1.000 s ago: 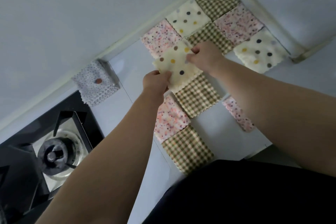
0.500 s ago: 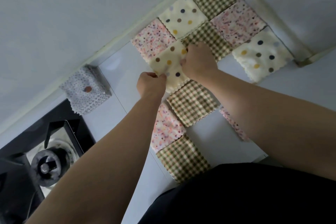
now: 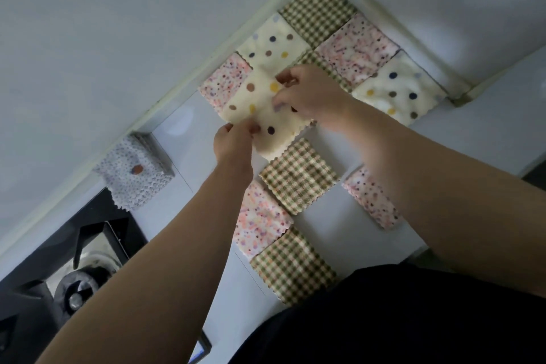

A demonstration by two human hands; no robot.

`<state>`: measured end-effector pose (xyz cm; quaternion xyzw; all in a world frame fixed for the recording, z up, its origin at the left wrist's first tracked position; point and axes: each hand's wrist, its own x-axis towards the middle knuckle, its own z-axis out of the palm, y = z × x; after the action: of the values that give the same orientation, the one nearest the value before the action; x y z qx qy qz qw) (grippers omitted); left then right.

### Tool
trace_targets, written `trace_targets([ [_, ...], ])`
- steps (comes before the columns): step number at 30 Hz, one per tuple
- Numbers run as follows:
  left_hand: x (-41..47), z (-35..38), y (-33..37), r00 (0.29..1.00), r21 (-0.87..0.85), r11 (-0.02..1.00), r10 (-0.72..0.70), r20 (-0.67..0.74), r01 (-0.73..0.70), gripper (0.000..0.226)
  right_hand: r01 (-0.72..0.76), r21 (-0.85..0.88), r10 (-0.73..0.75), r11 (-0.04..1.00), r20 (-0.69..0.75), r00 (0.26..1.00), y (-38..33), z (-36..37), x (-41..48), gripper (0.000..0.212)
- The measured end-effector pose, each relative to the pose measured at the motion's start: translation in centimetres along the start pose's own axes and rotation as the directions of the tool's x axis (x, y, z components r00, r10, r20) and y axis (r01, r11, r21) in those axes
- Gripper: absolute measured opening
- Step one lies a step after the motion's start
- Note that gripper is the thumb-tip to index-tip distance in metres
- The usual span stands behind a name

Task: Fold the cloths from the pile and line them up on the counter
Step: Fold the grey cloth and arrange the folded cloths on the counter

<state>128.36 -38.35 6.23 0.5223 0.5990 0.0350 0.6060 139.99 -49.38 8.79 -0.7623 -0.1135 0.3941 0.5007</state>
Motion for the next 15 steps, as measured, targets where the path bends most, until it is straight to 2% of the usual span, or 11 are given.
trace_targets([
  [2, -1.6, 0.8, 1.0, 0.992, -0.151, 0.988, -0.025, 0.127, 0.044, 0.022, 0.014, 0.075, -0.012, 0.997, -0.035, 0.999, -0.2, -2.1, -1.1, 0.031],
  [3, -2.4, 1.1, 1.3, 0.971, -0.228, 0.969, -0.040, 0.234, 0.095, 0.028, 0.024, 0.101, -0.020, 0.995, -0.044, 0.999, 0.0, -3.0, -1.6, 0.027],
  [5, -3.9, 2.5, 1.6, 0.872, -0.339, 0.905, -0.065, 0.485, 0.256, 0.044, 0.010, 0.135, -0.001, 0.991, -0.067, 0.998, 0.6, -5.4, -2.6, 0.027],
  [7, -5.0, 4.3, 1.5, 0.763, -0.316, 0.874, -0.091, 0.640, 0.369, 0.047, -0.040, 0.156, 0.053, 0.987, -0.077, 0.996, 1.6, -7.7, -3.4, 0.029],
  [9, -5.6, 6.5, 0.8, 0.748, -0.220, 0.907, -0.140, 0.648, 0.360, 0.042, -0.080, 0.105, 0.093, 0.991, -0.126, 0.988, 3.1, -9.9, -4.1, 0.026],
  [12, -6.1, 10.0, -0.9, 0.821, -0.071, 0.957, -0.203, 0.533, 0.283, 0.034, -0.119, -0.069, 0.099, 0.990, -0.236, 0.967, 5.5, -12.4, -5.0, 0.018],
  [15, -6.2, 13.0, -2.3, 0.829, 0.026, 0.965, -0.238, 0.506, 0.261, 0.028, -0.158, -0.271, 0.059, 0.949, -0.343, 0.938, 8.2, -14.1, -5.0, 0.020],
])
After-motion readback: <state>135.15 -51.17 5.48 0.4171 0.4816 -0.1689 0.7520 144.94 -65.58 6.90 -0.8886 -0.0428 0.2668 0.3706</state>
